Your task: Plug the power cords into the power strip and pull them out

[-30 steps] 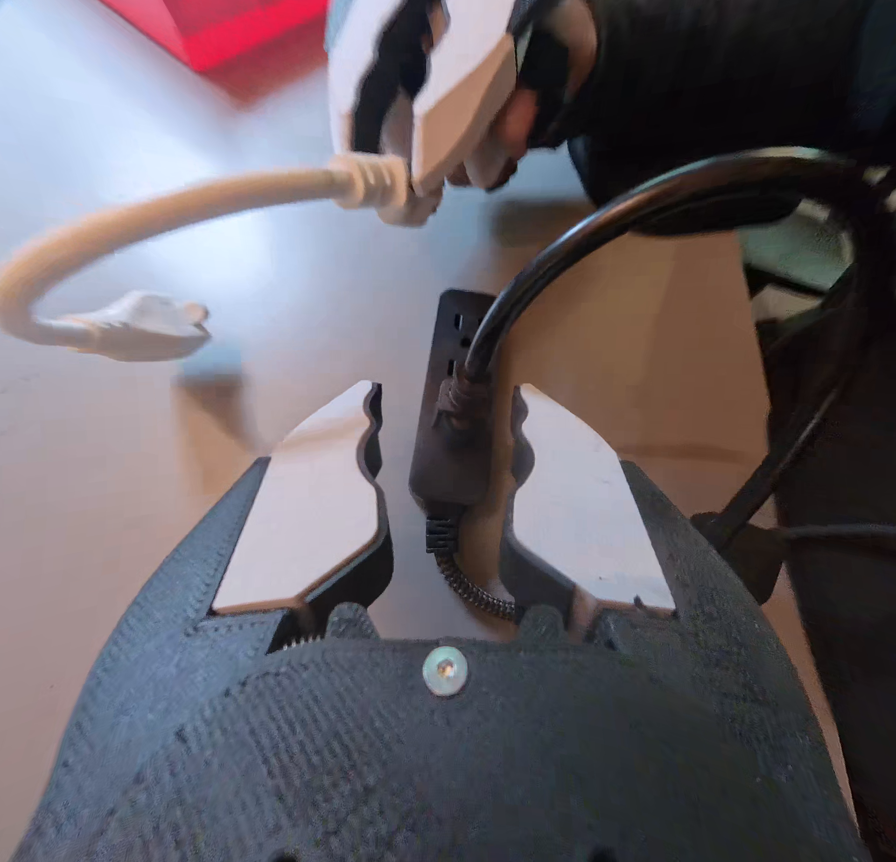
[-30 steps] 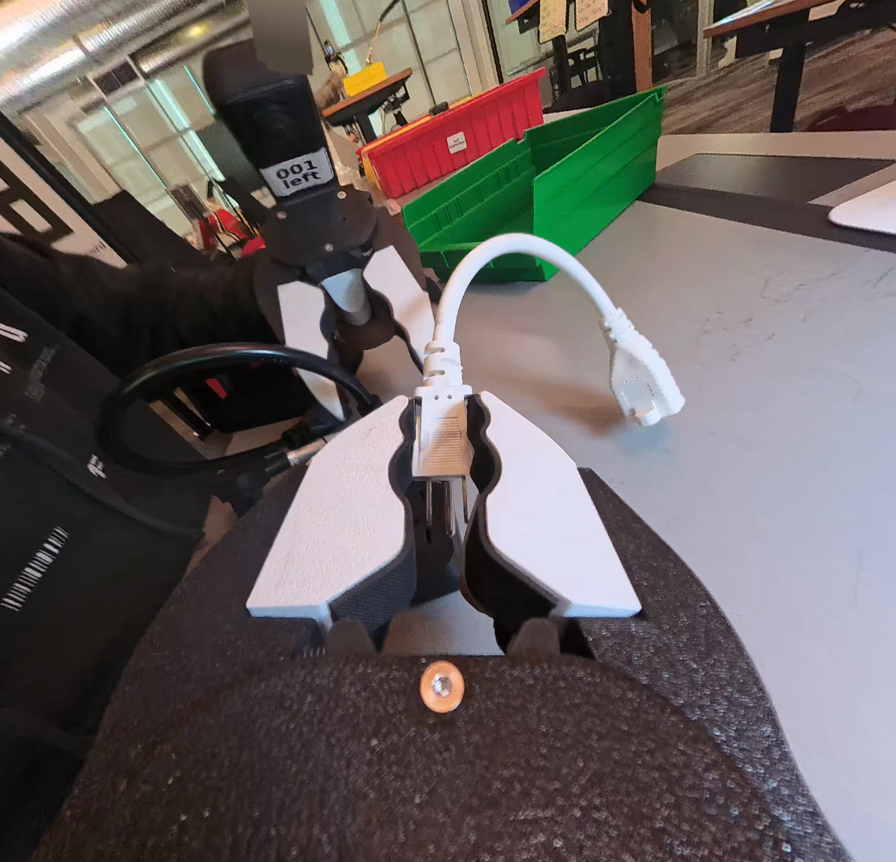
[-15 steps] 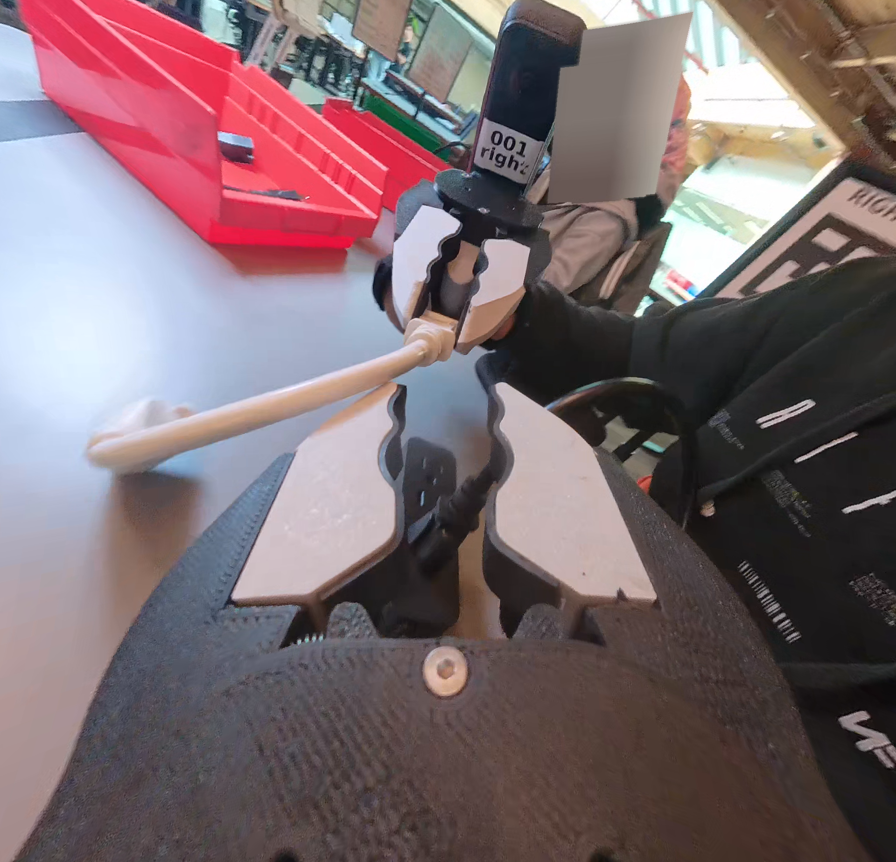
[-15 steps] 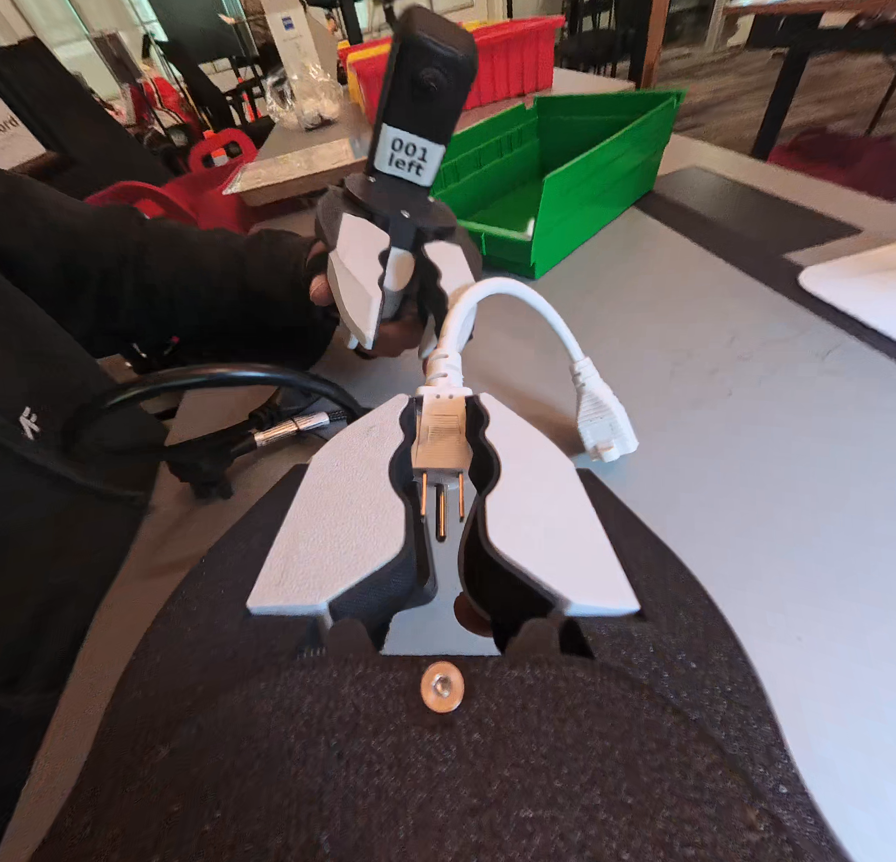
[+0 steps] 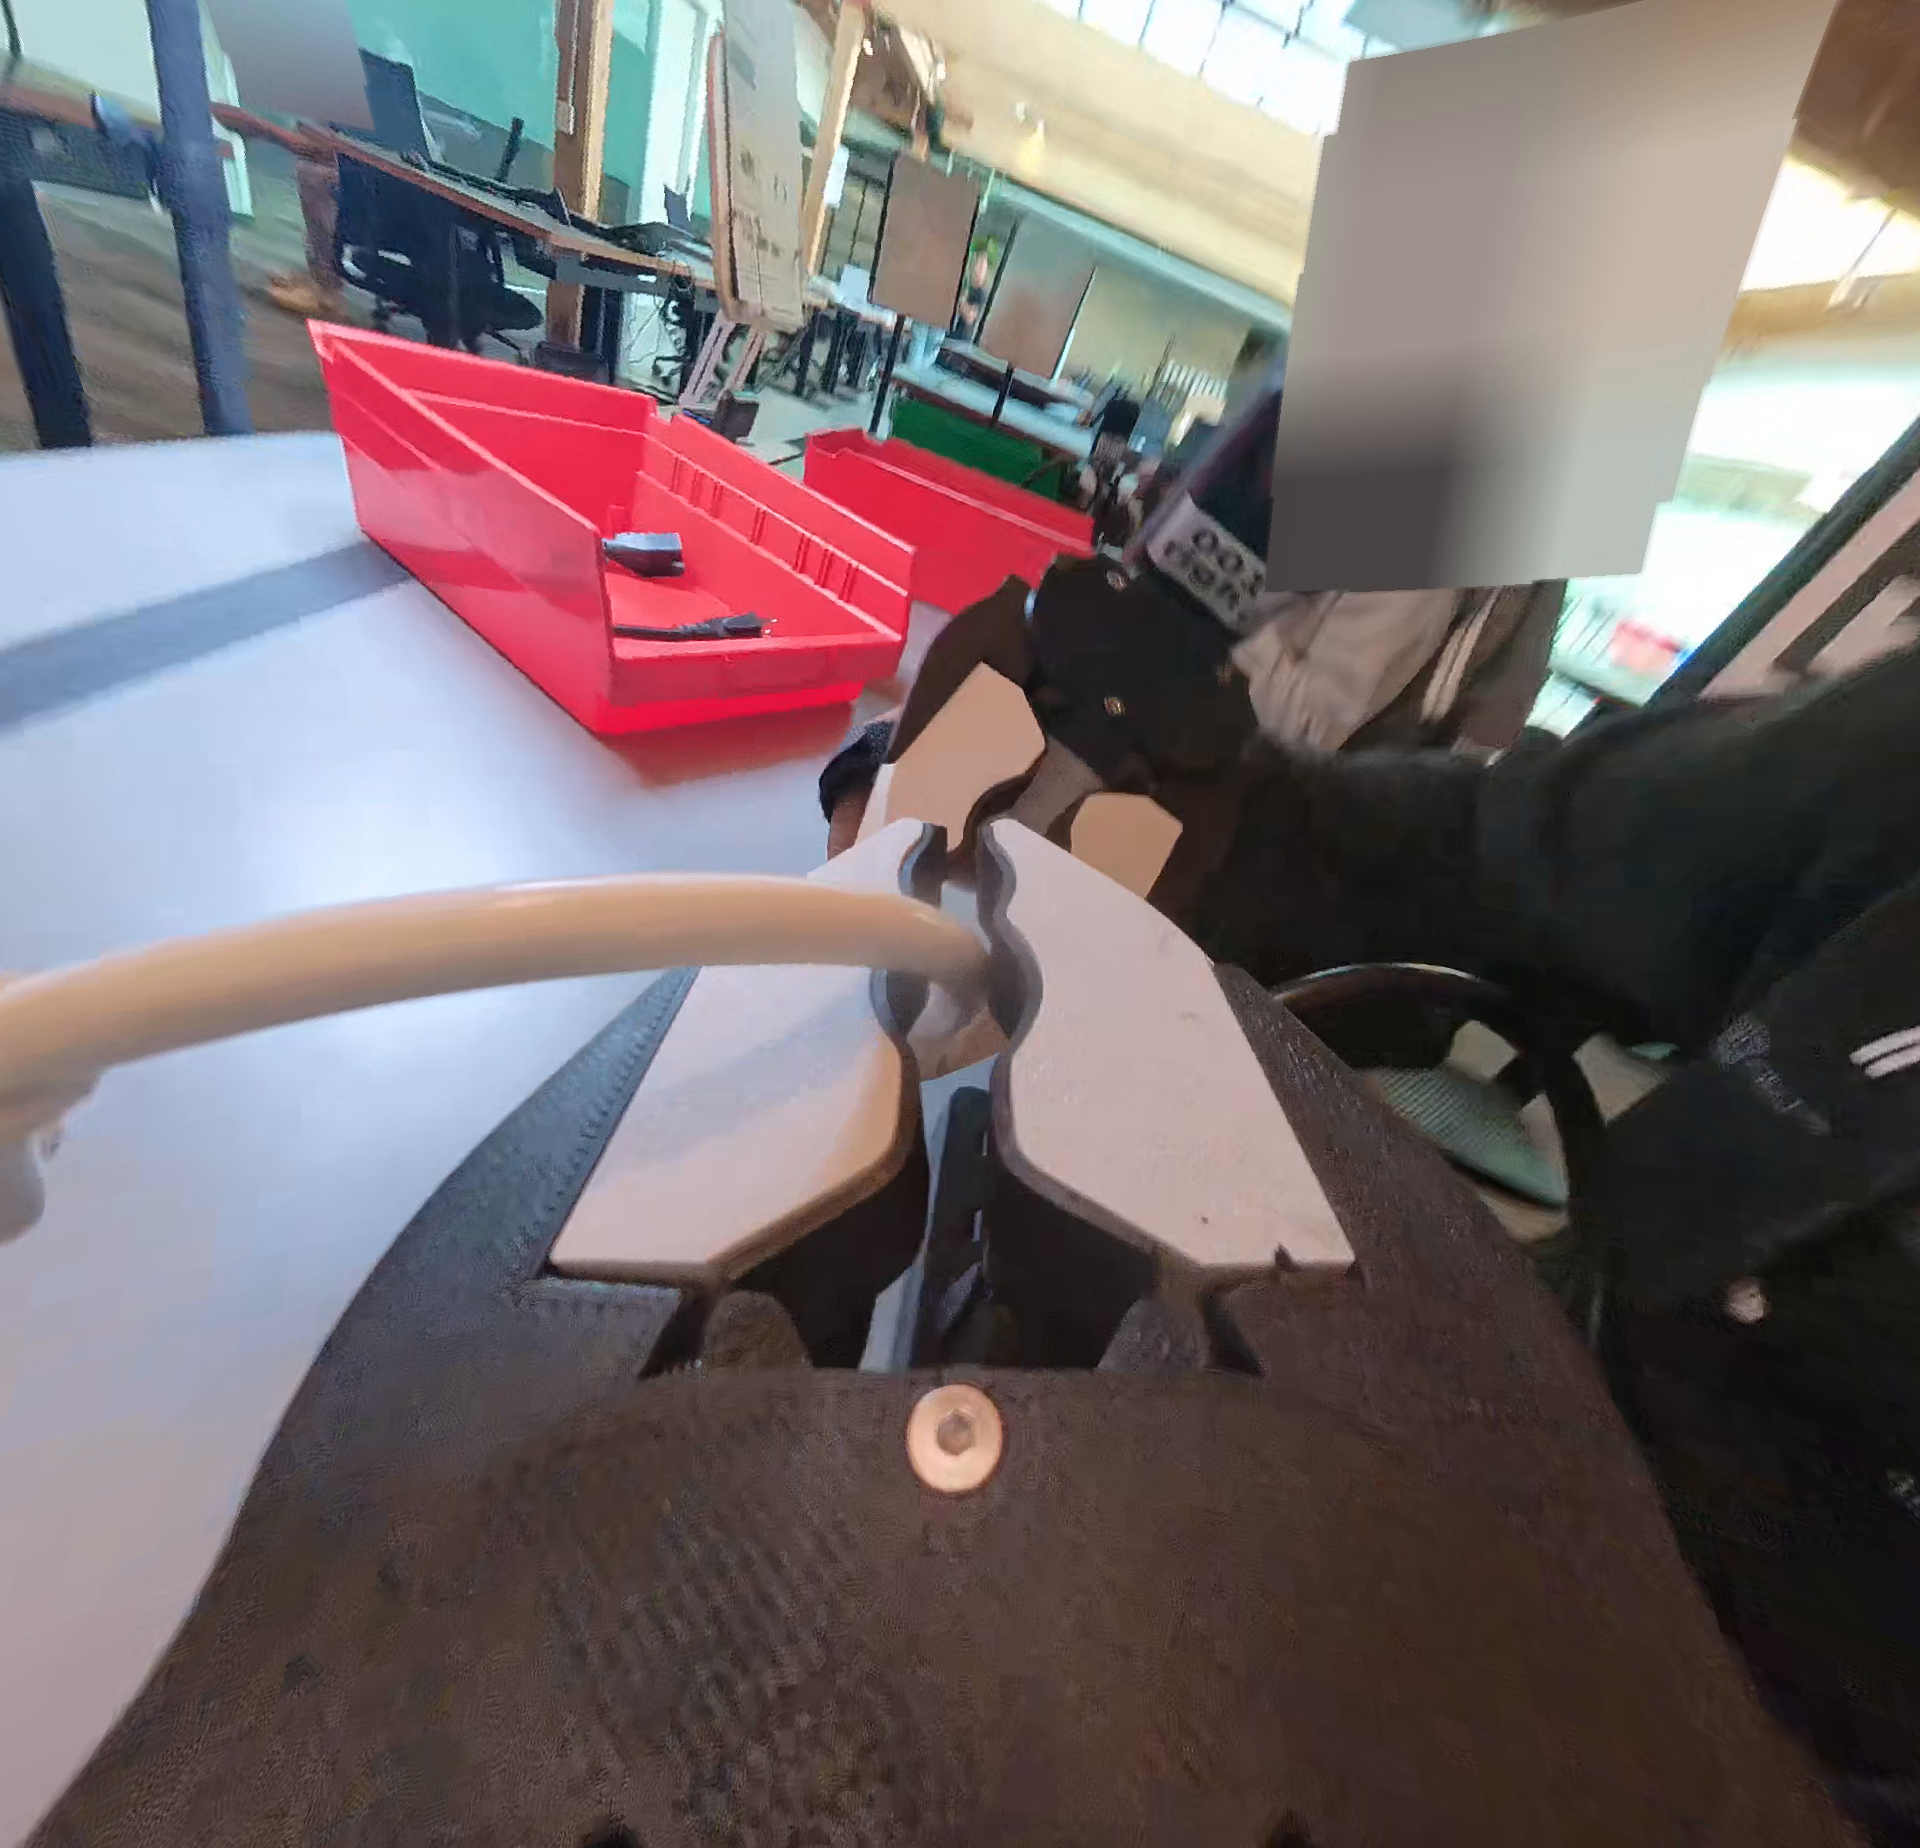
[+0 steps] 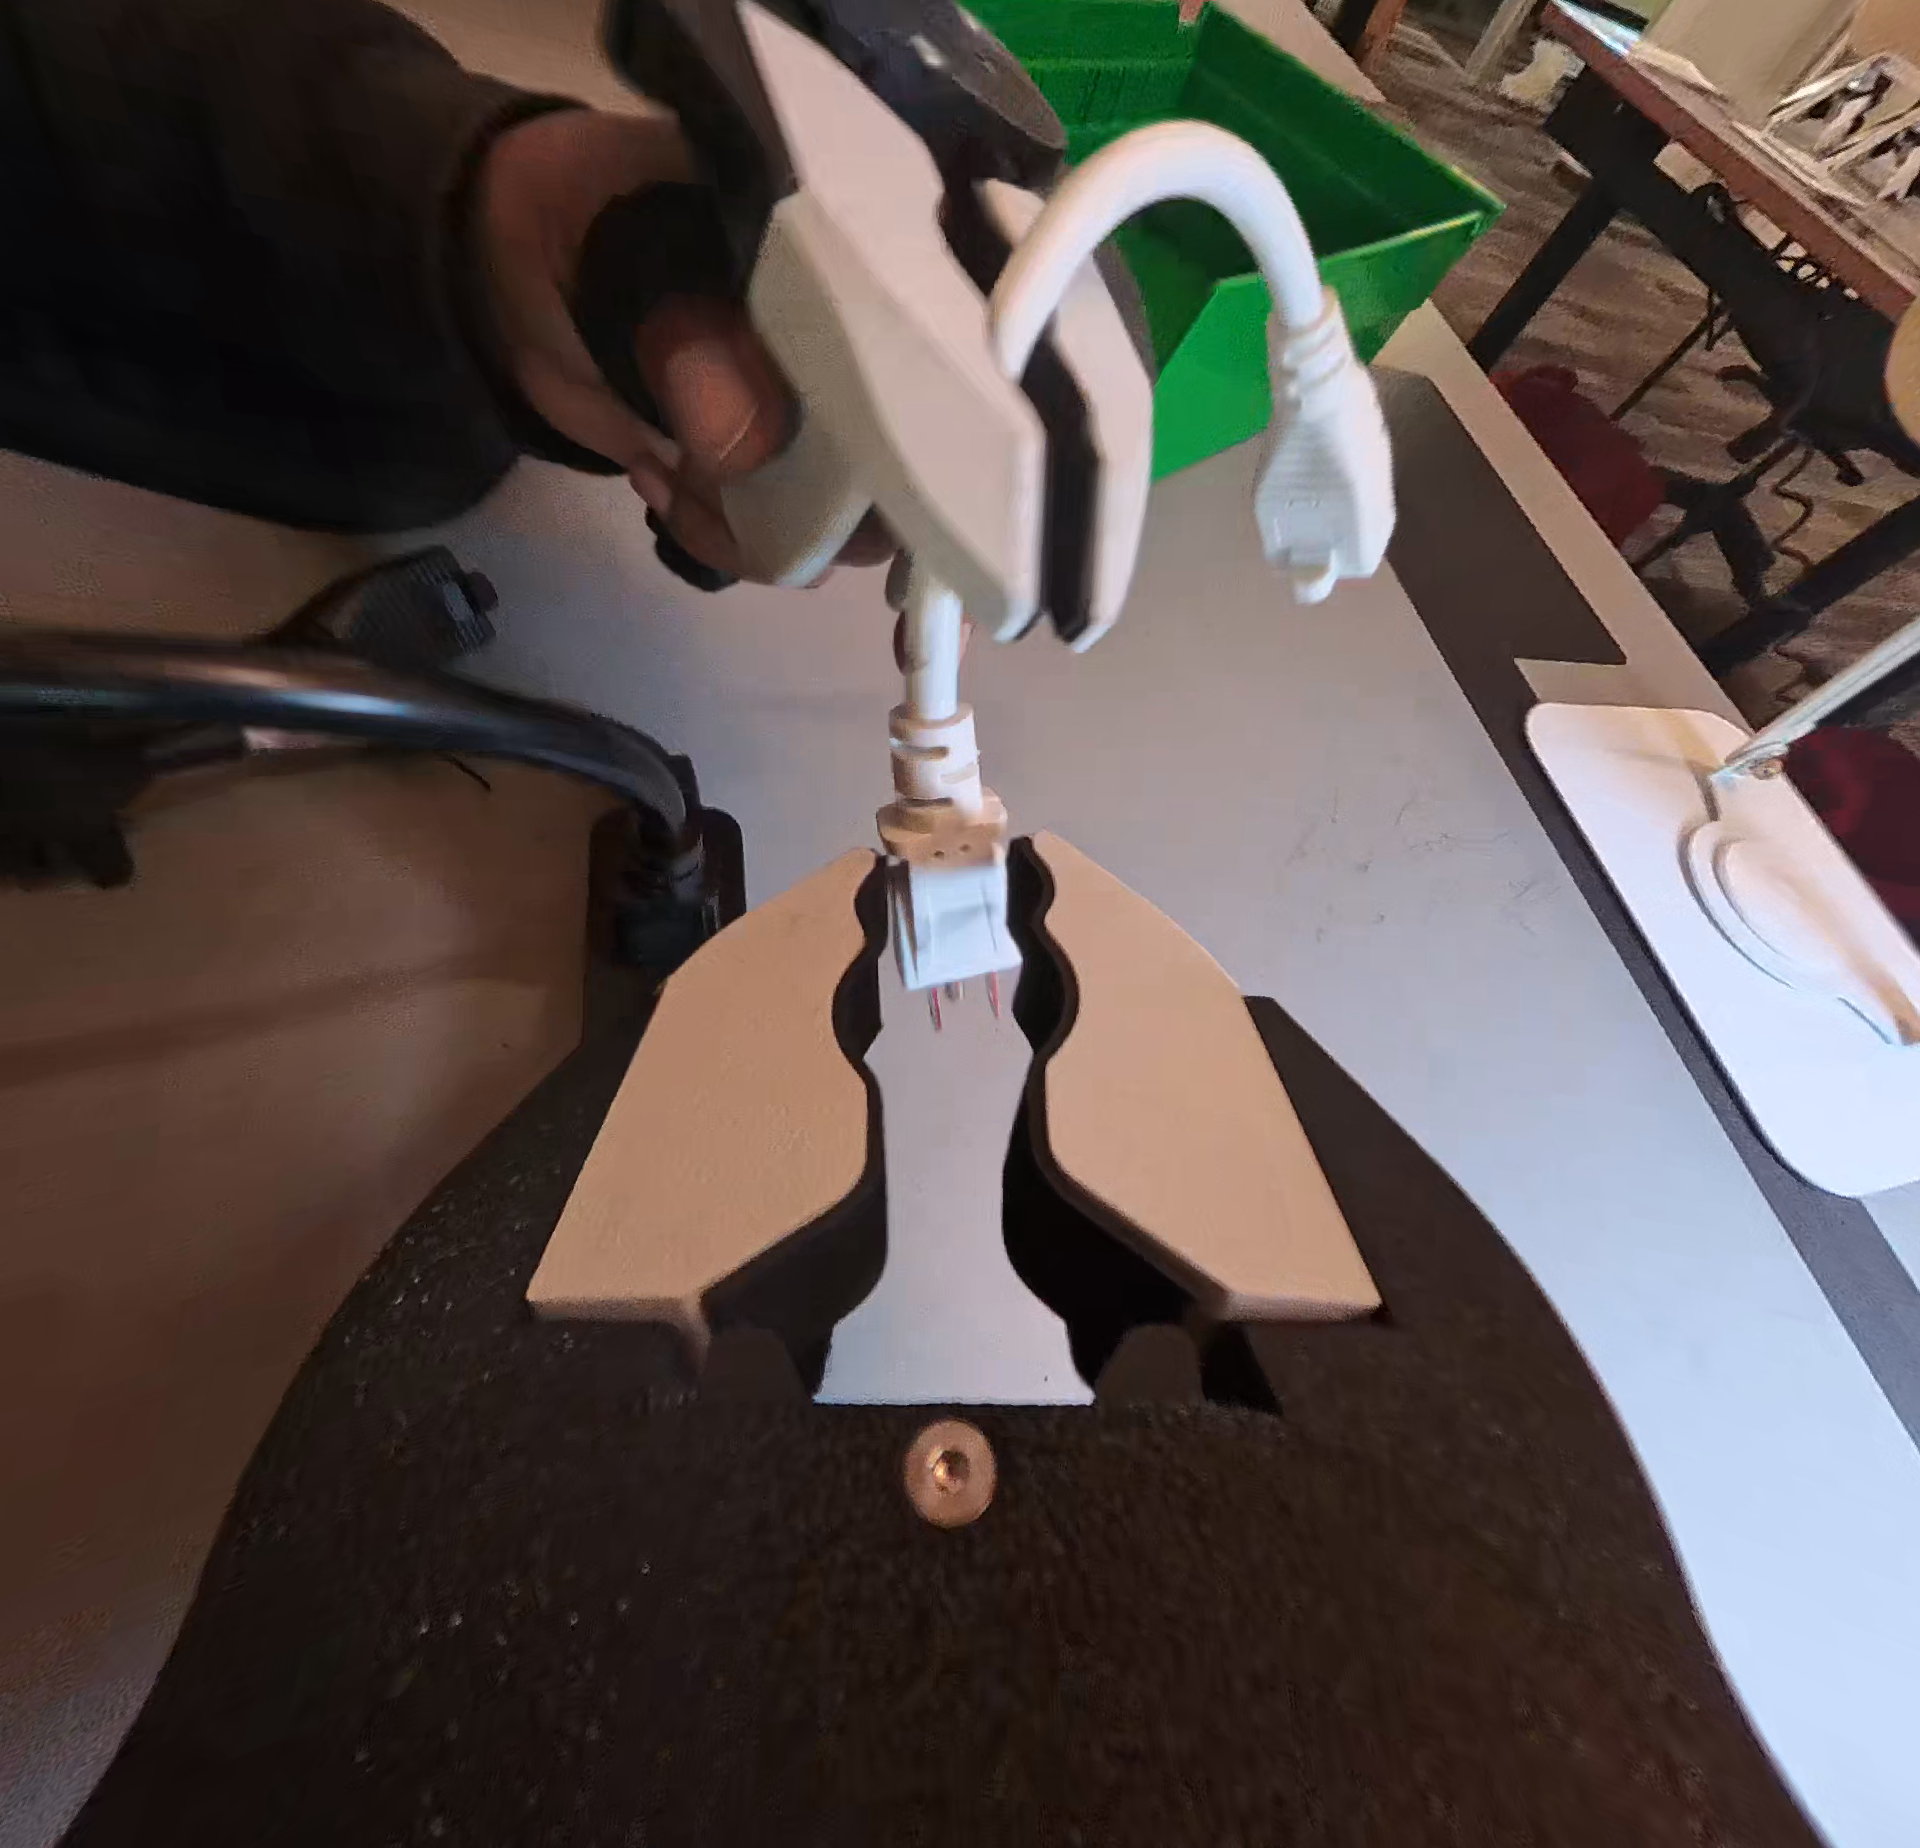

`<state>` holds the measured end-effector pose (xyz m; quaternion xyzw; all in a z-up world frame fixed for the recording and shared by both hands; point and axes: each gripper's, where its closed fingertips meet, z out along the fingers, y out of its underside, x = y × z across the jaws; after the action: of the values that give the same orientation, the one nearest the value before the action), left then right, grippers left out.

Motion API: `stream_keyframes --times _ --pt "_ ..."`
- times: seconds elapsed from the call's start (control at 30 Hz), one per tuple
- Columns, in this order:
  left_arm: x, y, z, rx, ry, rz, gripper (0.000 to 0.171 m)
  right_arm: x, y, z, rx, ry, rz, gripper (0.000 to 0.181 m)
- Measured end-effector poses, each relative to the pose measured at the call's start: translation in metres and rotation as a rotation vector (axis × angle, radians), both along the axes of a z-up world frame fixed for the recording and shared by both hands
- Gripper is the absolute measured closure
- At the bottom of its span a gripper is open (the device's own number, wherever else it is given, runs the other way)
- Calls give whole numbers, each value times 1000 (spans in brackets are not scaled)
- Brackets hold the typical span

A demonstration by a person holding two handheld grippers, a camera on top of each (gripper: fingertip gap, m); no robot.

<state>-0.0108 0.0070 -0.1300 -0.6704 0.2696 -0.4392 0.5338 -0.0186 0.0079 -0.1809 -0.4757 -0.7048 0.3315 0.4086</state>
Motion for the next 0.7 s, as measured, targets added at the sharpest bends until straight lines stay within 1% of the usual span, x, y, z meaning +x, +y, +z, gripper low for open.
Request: stream_keyframes --times 0.03,0.13,0.2,0.27,0.3,0.33,0.4,0.43,0.47,0.5,0.57,0.67,0.7 --pt "1 0 2 36 76 4 165 0 1 9 -42 12 8 149" --pt "0 2 5 160 294 23 166 4 0 39 -257 10 41 126" --pt "0 5 3 238 434 24 166 1 2 60 -383 67 39 125" --pt "4 7 -4 318 586 23 165 -4 -1 76 -554 117 39 124" --pt "6 8 -9 350 644 27 165 -7 -1 80 -627 130 32 125" --pt "9 10 -15 377 697 38 165 -10 -1 82 -680 139 28 131" --pt "14 9 -31 422 804 42 165 -14 -2 82 -757 167 28 154" --pt "17 8 -39 442 857 40 165 -16 -4 81 -781 176 32 162" --pt "19 7 -45 454 890 39 165 -17 -5 78 -776 173 37 179" --pt "21 5 -48 455 892 42 164 -18 -3 74 -739 163 21 180" --pt "21 5 -50 432 863 47 165 -19 -5 64 -681 102 16 180" --pt "13 10 -46 430 854 82 165 -16 -4 68 -709 106 10 178" --pt "10 11 -44 427 837 88 165 -14 1 69 -711 113 -14 164"
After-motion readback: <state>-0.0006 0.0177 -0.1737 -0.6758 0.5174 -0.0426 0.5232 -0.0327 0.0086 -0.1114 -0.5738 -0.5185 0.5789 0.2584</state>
